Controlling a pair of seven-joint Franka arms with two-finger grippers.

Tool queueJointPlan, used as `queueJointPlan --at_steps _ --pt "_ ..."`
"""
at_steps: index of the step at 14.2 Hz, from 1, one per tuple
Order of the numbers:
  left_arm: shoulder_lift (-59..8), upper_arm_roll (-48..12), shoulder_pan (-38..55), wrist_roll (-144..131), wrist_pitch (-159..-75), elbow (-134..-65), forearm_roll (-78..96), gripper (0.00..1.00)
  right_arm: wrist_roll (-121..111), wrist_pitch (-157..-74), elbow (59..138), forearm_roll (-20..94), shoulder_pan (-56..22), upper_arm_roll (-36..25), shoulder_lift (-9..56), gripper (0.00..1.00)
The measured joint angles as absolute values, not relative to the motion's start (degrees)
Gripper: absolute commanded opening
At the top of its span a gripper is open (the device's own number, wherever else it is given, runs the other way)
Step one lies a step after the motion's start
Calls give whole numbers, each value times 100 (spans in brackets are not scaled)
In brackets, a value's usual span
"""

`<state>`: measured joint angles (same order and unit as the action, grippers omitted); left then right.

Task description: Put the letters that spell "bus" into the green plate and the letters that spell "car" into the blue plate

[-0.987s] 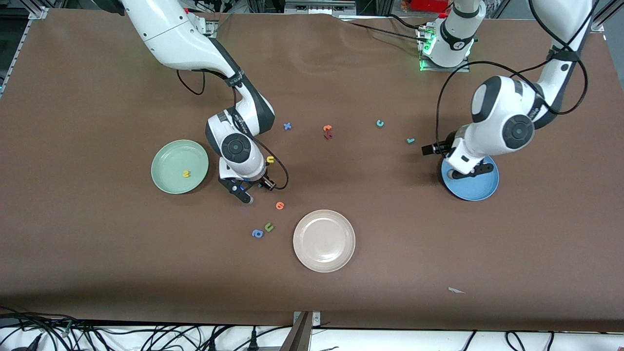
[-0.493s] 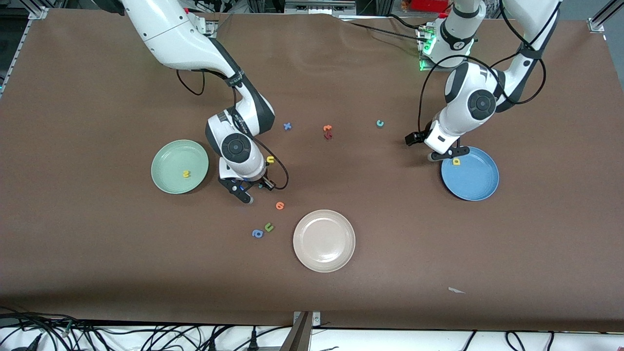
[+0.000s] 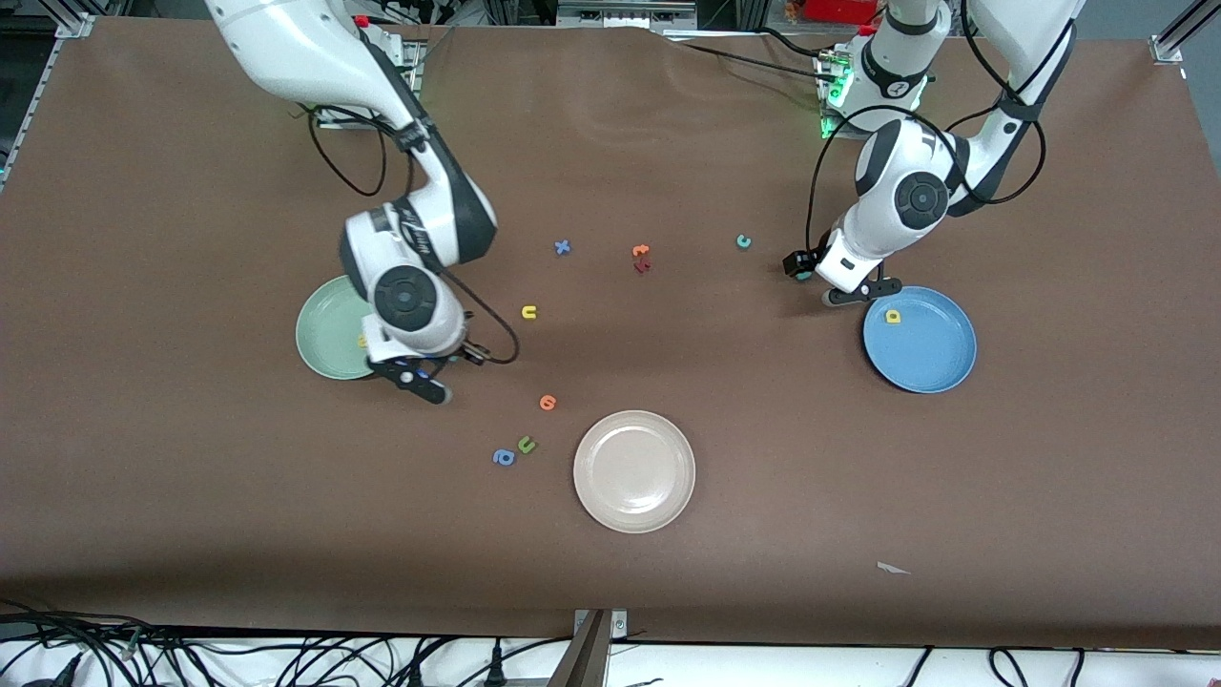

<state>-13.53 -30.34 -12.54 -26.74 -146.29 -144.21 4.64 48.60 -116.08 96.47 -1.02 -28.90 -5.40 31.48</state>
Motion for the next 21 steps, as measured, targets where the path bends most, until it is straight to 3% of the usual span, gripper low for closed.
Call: queueJointPlan --at_steps 3,5,8,9,10,13,15,18,21 --pt "-1506 -3034 -1234 -2676 -14632 -14424 464 70 3367 -11622 10457 -53 -2857 -1163 2583 23" --pt "-1597 -3034 -1230 -2676 -14643 -14424 464 60 2770 -11825 11119 -27 -2813 -1453 2301 23" --pt "-1643 -3033 -1213 -2678 -14658 -14424 463 53 2257 -12832 12099 -26 -2803 -1665 2214 29" --pt "-1645 -3034 -1205 -2681 -14658 -14424 464 52 2158 -13250 12416 -26 -2793 -1687 2223 54" --pt "-1648 -3033 -1197 -2681 -14666 -14424 463 52 2110 -13530 12649 -26 -2784 -1697 2231 100" --pt "-1667 -3033 -1190 -2685 -14885 -14423 463 52 2064 -13643 12768 -26 -2778 -1706 2202 100" --pt "-1749 -3030 -1190 -2686 -14989 -14423 463 52 2049 -13297 12553 -25 -2778 -1706 2136 100" --pt "-1821 -3009 -1191 -2688 -15065 -14423 463 49 2046 -12103 11649 513 -2801 -1681 2058 100" --pt "-1822 -3014 -1190 -2690 -15088 -14421 464 46 2116 -11707 10994 1431 -2950 -1626 2078 100"
